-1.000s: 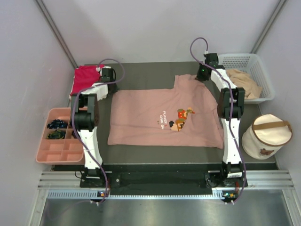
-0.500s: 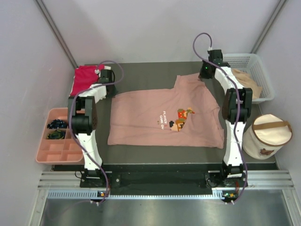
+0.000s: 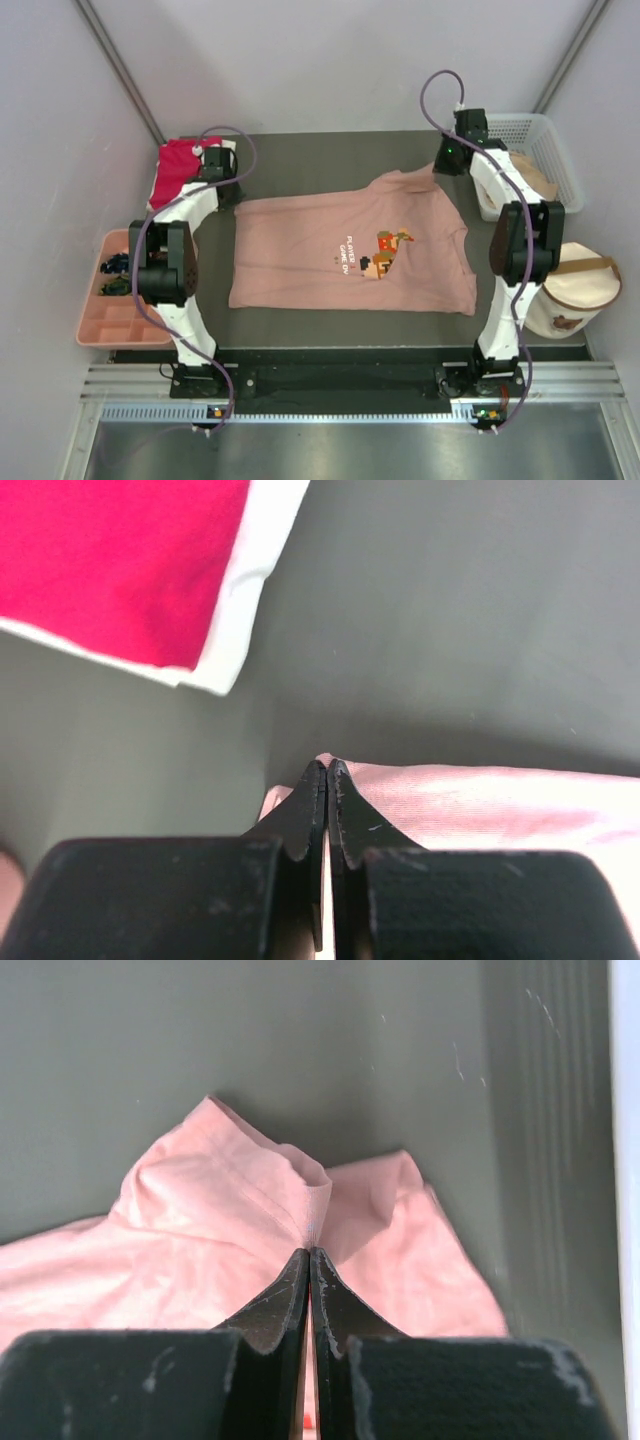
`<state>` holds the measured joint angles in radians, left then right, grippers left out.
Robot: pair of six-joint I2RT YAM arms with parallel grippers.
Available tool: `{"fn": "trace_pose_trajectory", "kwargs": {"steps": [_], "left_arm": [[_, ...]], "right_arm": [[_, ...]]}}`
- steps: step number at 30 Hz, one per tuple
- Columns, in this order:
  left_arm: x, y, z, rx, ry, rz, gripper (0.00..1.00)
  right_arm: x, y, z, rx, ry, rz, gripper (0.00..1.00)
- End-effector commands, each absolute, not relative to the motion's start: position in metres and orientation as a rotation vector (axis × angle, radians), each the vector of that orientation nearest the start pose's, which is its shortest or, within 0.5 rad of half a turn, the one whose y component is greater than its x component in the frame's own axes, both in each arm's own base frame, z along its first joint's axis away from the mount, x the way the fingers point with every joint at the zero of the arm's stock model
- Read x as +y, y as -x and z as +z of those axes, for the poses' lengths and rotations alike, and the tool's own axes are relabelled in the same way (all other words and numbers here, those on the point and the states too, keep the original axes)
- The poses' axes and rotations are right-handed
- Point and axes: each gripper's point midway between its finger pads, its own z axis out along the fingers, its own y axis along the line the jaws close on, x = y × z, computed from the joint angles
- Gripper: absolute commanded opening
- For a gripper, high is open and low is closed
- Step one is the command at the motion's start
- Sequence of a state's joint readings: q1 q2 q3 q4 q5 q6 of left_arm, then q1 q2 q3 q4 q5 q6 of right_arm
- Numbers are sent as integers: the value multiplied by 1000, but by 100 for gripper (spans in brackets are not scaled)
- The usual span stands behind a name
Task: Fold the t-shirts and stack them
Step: Fold the other side of the tshirt into a rectangle
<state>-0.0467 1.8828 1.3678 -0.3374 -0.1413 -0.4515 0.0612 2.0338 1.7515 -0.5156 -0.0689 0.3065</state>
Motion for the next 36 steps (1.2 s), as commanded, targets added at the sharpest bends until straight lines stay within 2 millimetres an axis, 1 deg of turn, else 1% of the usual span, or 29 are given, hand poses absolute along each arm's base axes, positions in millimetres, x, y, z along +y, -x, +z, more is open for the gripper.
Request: {"fn": "trace_pose_trajectory", "kwargs": {"steps": [1, 2, 3, 4, 5, 7, 8, 9, 11, 12, 14, 15, 16, 17, 18, 20, 21, 22, 24, 26, 27, 28, 29, 31, 34, 36], "left_arm": [[-14, -469, 118, 2286, 550, -71, 0], [-13, -466, 121, 2284, 549, -68, 0], [-13, -463, 119, 2292, 549, -67, 0], [-13, -461, 117, 2298, 551, -68, 0], [-13, -459, 119, 2297, 550, -70, 0], [-14, -453, 115, 2311, 553, -74, 0], [-14, -451, 116, 2311, 553, -74, 0], [-14, -446, 112, 2324, 557, -70, 0], [-14, -442, 113, 2321, 557, -74, 0], [-14, -437, 108, 2338, 557, -70, 0], [-14, -433, 109, 2338, 559, -70, 0], [-13, -429, 105, 2346, 561, -66, 0], [-13, -426, 103, 2354, 564, -62, 0], [-12, -424, 105, 2351, 568, -56, 0], [-11, -420, 103, 2359, 576, -51, 0], [-11, -415, 102, 2362, 580, -46, 0], [-10, -412, 100, 2364, 584, -40, 0], [-10, -411, 99, 2369, 585, -38, 0], [-9, -405, 99, 2374, 586, -34, 0], [-9, -402, 102, 2369, 587, -39, 0], [-10, -398, 98, 2378, 588, -40, 0], [-11, -395, 99, 2376, 588, -49, 0], [-11, -391, 95, 2388, 592, -50, 0], [-11, -388, 96, 2382, 597, -54, 0], [-13, -382, 94, 2389, 597, -66, 0], [-14, -377, 90, 2395, 606, -71, 0]], "right_arm": [[46, -507, 175, 2302, -316, 224, 0], [44, -500, 189, 2280, -321, 223, 0], [44, -490, 183, 2301, -336, 214, 0], [43, -481, 184, 2312, -347, 211, 0], [43, -473, 193, 2303, -351, 215, 0], [37, -453, 186, 2336, -386, 169, 0], [36, -446, 186, 2341, -393, 164, 0], [34, -434, 188, 2338, -409, 152, 0], [31, -418, 186, 2357, -424, 140, 0], [30, -408, 186, 2359, -439, 134, 0], [29, -395, 185, 2371, -451, 127, 0], [28, -388, 179, 2387, -464, 122, 0], [28, -382, 184, 2378, -468, 123, 0], [25, -377, 182, 2387, -481, 108, 0], [24, -368, 175, 2413, -494, 91, 0], [19, -358, 179, 2403, -518, 62, 0], [16, -350, 172, 2422, -535, 48, 0], [16, -345, 176, 2412, -542, 44, 0], [13, -334, 171, 2425, -567, 23, 0], [10, -324, 175, 2417, -582, 18, 0], [11, -318, 172, 2422, -594, 23, 0], [10, -312, 172, 2429, -601, 20, 0], [10, -306, 173, 2425, -605, 20, 0], [9, -298, 173, 2429, -620, 17, 0], [8, -287, 175, 2423, -633, 14, 0], [8, -279, 174, 2428, -641, 13, 0]]}}
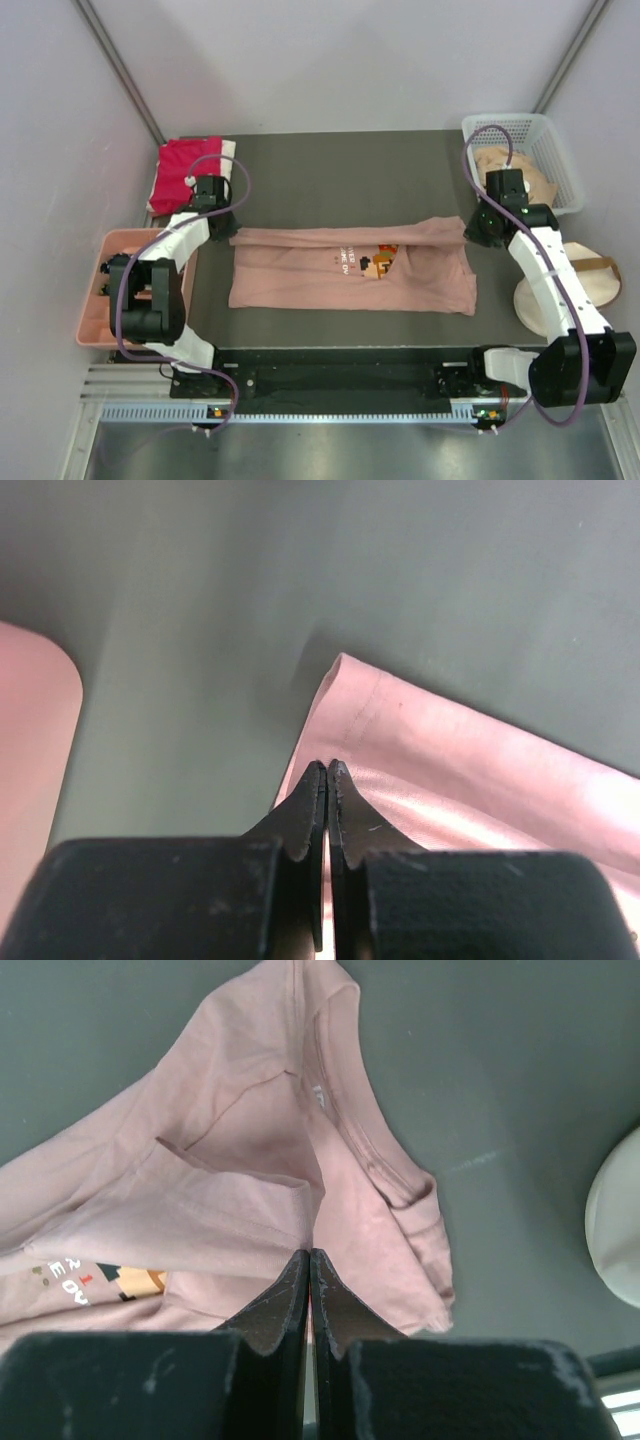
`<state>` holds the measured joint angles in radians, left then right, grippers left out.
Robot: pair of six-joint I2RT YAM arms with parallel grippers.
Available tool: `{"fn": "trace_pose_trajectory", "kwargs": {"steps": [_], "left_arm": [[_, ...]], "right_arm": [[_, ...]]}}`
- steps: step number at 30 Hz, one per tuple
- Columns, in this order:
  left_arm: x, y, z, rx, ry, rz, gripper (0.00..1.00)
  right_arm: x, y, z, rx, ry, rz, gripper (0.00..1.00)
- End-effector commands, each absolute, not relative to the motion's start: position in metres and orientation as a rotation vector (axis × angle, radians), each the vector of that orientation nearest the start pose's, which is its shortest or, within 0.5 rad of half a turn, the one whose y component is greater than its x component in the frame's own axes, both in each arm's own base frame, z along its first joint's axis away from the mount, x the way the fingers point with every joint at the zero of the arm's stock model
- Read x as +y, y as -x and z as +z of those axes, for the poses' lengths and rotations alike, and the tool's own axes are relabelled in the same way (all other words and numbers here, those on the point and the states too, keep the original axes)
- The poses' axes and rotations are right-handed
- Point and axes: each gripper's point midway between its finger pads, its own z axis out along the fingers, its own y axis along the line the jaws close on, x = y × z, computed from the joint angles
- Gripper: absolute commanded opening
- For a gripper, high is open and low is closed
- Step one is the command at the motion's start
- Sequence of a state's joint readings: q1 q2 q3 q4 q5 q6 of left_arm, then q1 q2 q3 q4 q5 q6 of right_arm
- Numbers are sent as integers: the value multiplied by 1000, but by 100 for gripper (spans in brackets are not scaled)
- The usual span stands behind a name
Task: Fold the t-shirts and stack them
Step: Fold the other side of the tshirt into a rectangle
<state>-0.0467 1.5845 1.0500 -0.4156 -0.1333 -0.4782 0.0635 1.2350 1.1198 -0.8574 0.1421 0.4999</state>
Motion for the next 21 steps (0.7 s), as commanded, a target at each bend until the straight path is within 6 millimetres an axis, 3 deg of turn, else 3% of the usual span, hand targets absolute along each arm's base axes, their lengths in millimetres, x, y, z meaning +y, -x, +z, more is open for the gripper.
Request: {"fn": "trace_pose_trajectory", "kwargs": {"steps": [1, 8, 15, 21], "left_arm": [[-14, -377, 90, 2394, 609, -74, 0], [-17, -369, 78, 2426, 624, -87, 0], [-16, -359, 70, 2453, 655, -72, 0], [-16, -336, 65, 2476, 753, -73, 1]], "right_arm": [[7, -276, 172, 2432, -646, 9, 0], [9, -257, 148, 2489, -665, 8, 0], [9, -252, 137, 2528, -676, -8, 0], [6, -245, 130, 2551, -726, -42, 3]]}}
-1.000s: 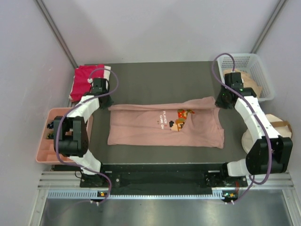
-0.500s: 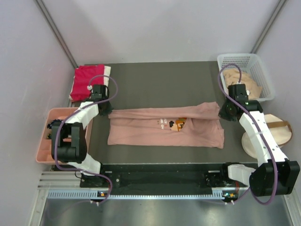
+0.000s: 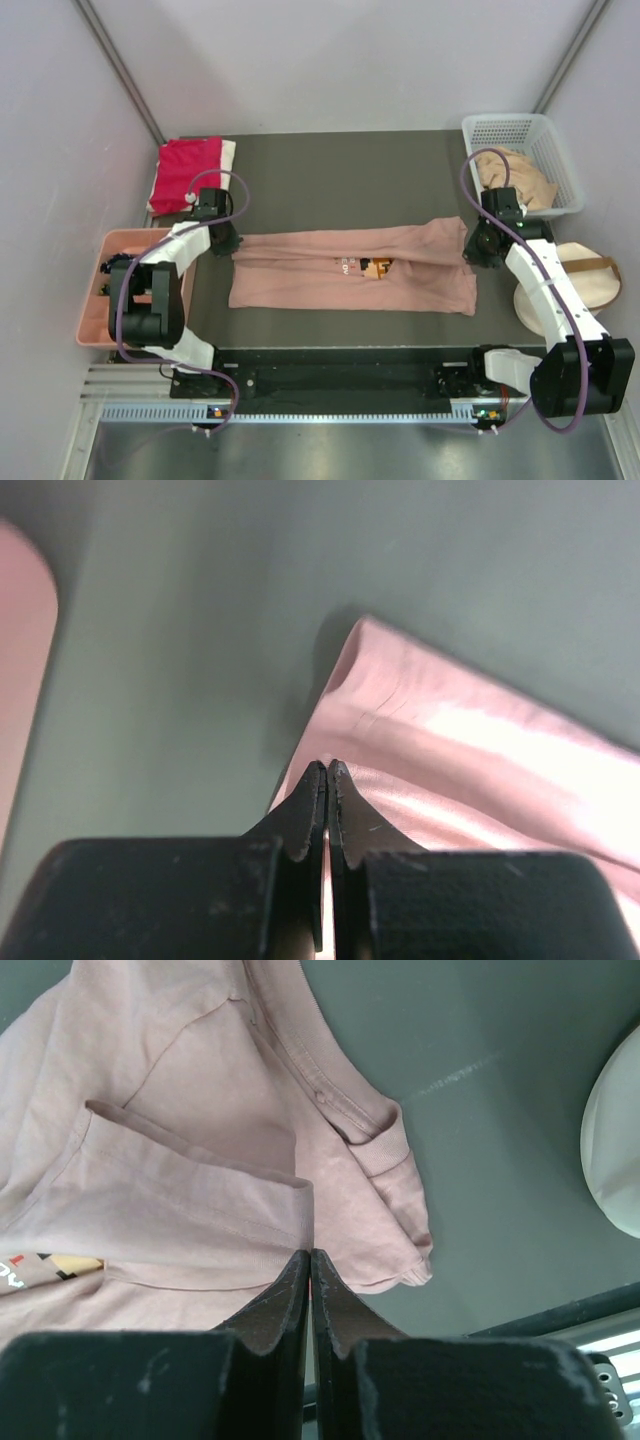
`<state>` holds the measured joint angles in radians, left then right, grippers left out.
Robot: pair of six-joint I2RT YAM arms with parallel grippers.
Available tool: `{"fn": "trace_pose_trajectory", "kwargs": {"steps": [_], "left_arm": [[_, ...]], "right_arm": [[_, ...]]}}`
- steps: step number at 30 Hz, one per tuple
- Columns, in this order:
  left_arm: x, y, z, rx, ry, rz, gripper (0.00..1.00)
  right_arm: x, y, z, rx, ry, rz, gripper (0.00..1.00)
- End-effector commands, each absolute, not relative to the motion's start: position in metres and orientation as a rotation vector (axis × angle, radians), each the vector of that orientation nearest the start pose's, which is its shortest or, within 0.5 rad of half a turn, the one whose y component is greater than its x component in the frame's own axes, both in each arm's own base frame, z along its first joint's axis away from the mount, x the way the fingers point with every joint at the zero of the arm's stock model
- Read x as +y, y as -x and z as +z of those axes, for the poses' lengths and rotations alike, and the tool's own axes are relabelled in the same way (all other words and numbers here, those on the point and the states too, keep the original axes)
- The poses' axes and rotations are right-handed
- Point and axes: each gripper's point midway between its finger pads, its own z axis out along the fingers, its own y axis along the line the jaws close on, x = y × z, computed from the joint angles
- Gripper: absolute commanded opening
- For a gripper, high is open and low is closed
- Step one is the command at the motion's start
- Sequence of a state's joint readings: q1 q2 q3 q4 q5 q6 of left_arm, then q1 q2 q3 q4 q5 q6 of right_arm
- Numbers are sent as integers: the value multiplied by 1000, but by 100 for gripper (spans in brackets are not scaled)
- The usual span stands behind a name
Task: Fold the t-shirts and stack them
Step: Fold the other side of the tshirt into a rectangle
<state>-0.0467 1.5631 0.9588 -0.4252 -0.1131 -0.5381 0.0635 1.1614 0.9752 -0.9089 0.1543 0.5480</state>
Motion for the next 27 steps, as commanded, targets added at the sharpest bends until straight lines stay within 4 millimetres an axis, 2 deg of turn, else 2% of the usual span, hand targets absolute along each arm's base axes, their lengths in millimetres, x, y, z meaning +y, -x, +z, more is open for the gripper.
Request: {"fn": "trace_pose_trajectory", "kwargs": {"steps": [1, 2, 5, 6, 11, 14, 15, 17, 18, 20, 27], "left_arm": [[-18, -328, 61, 2485, 773, -88, 2], [-19, -324, 61, 2481, 787, -92, 3], [-17, -312, 66, 2457, 824, -91, 14], [-16, -311, 71, 2440, 831, -89, 18], [-8, -302, 91, 2390, 878, -53, 22], [-3, -299, 111, 2328, 888, -46, 25], [-2, -300, 124, 2283, 881, -63, 25], [-2, -304, 136, 2236, 859, -85, 34], [-6, -305, 144, 2215, 833, -125, 35], [-12, -312, 149, 2195, 785, -171, 39], [-26, -326, 136, 2235, 731, -248, 44]], "right_arm": [[5, -244, 130, 2556, -734, -51, 6], [4, -242, 129, 2557, -745, -57, 20], [3, -240, 131, 2546, -773, -66, 48], [3, -240, 134, 2535, -776, -60, 49], [1, -243, 144, 2490, -789, -53, 52], [3, -246, 147, 2475, -773, -28, 52], [5, -248, 147, 2472, -766, -16, 52], [8, -249, 144, 2482, -752, -1, 53], [8, -251, 143, 2476, -753, 7, 53], [13, -251, 139, 2489, -733, 29, 54], [22, -263, 133, 2500, -692, 64, 55]]}}
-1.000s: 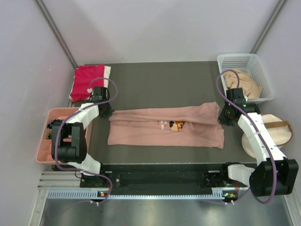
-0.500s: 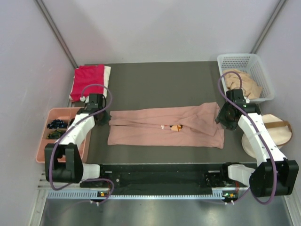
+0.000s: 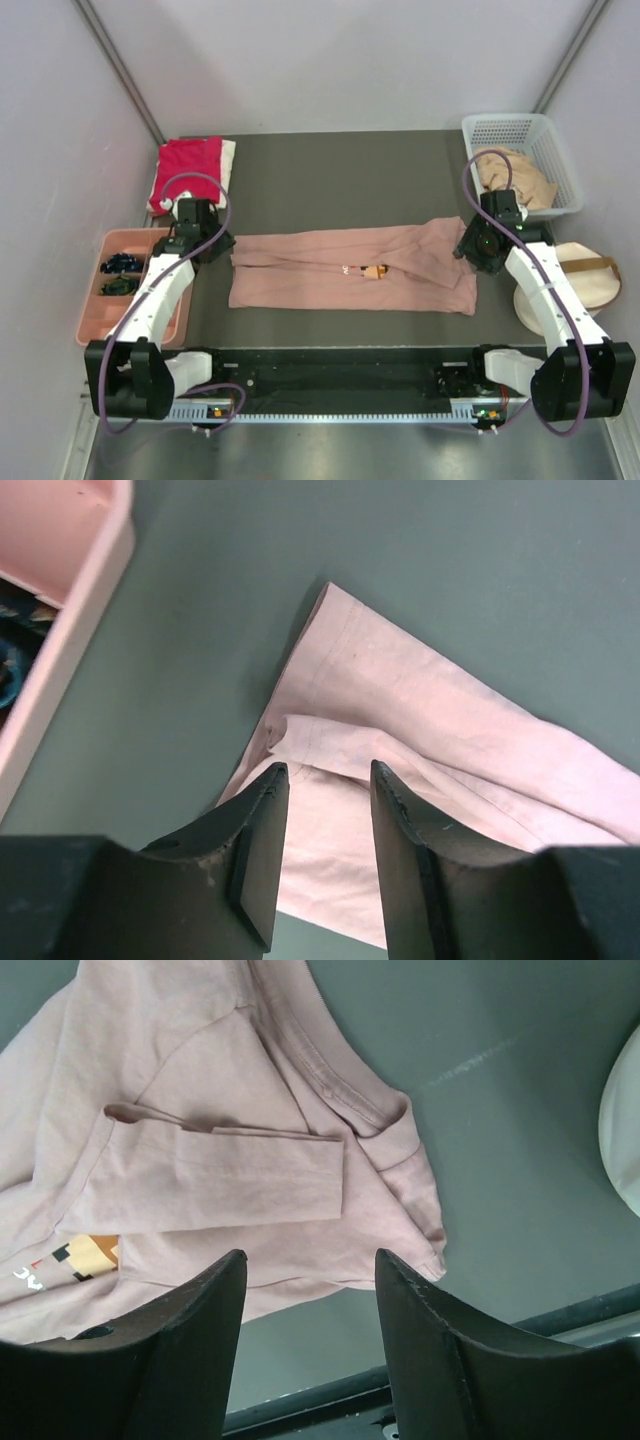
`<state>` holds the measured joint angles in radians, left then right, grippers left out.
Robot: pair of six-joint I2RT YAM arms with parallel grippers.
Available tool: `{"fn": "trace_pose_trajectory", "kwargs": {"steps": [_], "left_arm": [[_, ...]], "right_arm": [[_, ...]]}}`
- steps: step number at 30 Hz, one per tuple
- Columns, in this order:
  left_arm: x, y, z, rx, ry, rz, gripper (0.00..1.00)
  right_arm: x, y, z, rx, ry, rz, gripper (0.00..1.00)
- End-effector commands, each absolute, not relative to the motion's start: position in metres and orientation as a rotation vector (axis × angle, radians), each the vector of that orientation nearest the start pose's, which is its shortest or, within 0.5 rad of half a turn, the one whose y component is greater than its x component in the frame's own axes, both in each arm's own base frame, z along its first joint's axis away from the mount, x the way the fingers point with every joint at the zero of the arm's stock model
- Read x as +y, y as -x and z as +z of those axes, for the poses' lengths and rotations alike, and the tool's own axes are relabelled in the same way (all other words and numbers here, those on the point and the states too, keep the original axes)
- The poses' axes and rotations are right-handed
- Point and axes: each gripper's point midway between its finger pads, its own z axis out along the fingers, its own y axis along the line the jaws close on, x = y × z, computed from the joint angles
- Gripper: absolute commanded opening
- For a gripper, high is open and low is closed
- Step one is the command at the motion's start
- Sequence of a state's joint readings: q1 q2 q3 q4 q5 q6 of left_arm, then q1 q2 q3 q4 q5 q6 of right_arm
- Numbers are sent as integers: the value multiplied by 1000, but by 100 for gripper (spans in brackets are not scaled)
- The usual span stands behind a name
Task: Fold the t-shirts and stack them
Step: Fold the other side of the tshirt into a rectangle
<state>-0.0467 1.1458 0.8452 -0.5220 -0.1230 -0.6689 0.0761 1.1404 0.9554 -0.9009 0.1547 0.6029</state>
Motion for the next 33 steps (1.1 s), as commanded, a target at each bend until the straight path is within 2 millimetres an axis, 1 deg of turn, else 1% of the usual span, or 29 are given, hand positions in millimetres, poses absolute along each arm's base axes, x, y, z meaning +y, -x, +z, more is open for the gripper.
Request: {"fn": "trace_pose_trajectory", "kwargs": {"steps": [1, 4, 5, 6, 9, 10, 12, 13, 16, 22, 23, 26, 27, 28, 30, 33], "left_arm": [[-26, -327, 136, 2232, 724, -248, 44], [-24, -330, 139, 2226, 709, -233, 45], [-23, -331, 139, 2228, 707, -227, 45], [-23, -331, 138, 2232, 706, -220, 45], [-20, -329, 136, 2240, 700, -200, 45], [-19, -327, 134, 2247, 699, -190, 45], [-16, -325, 131, 2251, 698, -169, 45], [-15, -324, 129, 2256, 697, -162, 44], [-13, -320, 126, 2262, 699, -142, 44], [-13, -316, 115, 2282, 707, -138, 44], [-14, -315, 113, 2285, 713, -140, 44], [-15, -314, 109, 2294, 715, -147, 44], [-15, -315, 109, 2291, 715, -149, 44], [-15, -314, 108, 2294, 716, -150, 44], [-15, -314, 107, 2296, 715, -147, 44], [-13, -314, 109, 2292, 711, -136, 44]], "right_arm": [[23, -267, 132, 2501, -686, 66, 55], [25, -279, 125, 2519, -677, 55, 55], [26, -287, 125, 2509, -673, 62, 55], [27, -292, 120, 2525, -674, 61, 55], [28, -306, 116, 2517, -677, 62, 55], [28, -310, 108, 2539, -681, 53, 55], [30, -318, 106, 2537, -682, 59, 55], [30, -319, 98, 2560, -685, 50, 55], [33, -322, 95, 2570, -686, 59, 54], [38, -319, 94, 2572, -667, 101, 52], [42, -320, 96, 2566, -648, 120, 52], [61, -325, 97, 2564, -534, 214, 52], [67, -325, 97, 2568, -506, 236, 52], [68, -328, 98, 2564, -481, 236, 52], [82, -332, 97, 2571, -429, 297, 52], [87, -339, 93, 2577, -394, 312, 52]]}}
